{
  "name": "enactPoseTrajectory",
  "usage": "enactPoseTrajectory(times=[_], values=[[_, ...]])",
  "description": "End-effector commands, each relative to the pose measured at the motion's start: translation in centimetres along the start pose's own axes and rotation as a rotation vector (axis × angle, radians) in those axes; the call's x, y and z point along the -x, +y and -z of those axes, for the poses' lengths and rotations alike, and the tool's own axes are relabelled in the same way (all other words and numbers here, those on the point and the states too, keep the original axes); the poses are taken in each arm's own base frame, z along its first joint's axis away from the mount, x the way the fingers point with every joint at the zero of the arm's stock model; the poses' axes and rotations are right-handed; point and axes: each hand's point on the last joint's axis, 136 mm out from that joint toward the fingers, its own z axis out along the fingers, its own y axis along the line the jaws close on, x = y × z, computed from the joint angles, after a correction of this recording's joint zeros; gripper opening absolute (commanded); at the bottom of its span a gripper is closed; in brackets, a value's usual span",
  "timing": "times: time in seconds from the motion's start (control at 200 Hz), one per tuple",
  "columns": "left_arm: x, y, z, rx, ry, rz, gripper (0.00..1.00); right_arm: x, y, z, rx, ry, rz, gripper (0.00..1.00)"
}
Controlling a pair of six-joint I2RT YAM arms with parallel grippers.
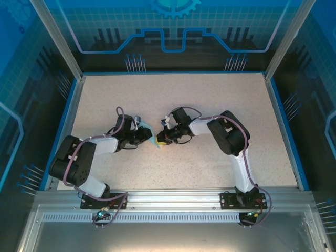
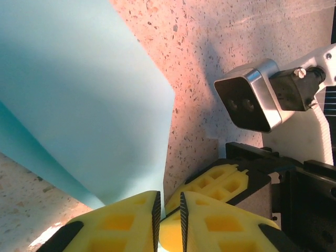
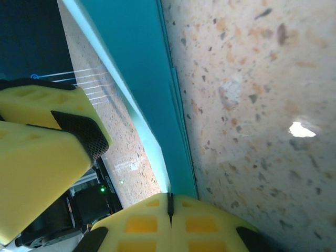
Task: Fold a paper plane with a square sheet of paper (pick it up from the middle)
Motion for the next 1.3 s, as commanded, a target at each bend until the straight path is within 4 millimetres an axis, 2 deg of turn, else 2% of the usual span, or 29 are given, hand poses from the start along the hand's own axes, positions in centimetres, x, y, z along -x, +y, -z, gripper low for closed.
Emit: enactPoseTrajectory(times=[0.0, 0.515, 0.645, 0.9, 1.1, 1.295], values=[[-1.0, 0.2, -0.6, -0.011, 0.033, -0.011, 0.15, 0.6, -1.7, 0.6, -0.031, -0.018, -0.074, 0.0], [-0.9, 2.2, -1.9, 0.064, 0.043, 0.014, 0.08, 0.7, -2.5, 0.2, -0.069, 0.004, -0.09, 0.0], [-1.1, 3.2, -2.1, 0.105, 0.042, 0.041, 0.07, 1.0, -1.8, 0.7, -0.081, -0.005, -0.046, 0.07], [-1.2, 4.4, -2.1, 0.166, 0.039, 0.1, 0.05, 0.8, 1.1, 1.7, -0.085, -0.018, 0.149, 0.21], [-1.3, 4.7, -2.0, 0.183, 0.037, 0.13, 0.05, 0.4, 1.9, 1.7, -0.115, -0.011, 0.26, 0.22], [-1.3, 4.7, -1.9, 0.187, 0.037, 0.143, 0.05, -0.4, 1.6, 0.8, -0.152, 0.027, 0.303, 0.21]])
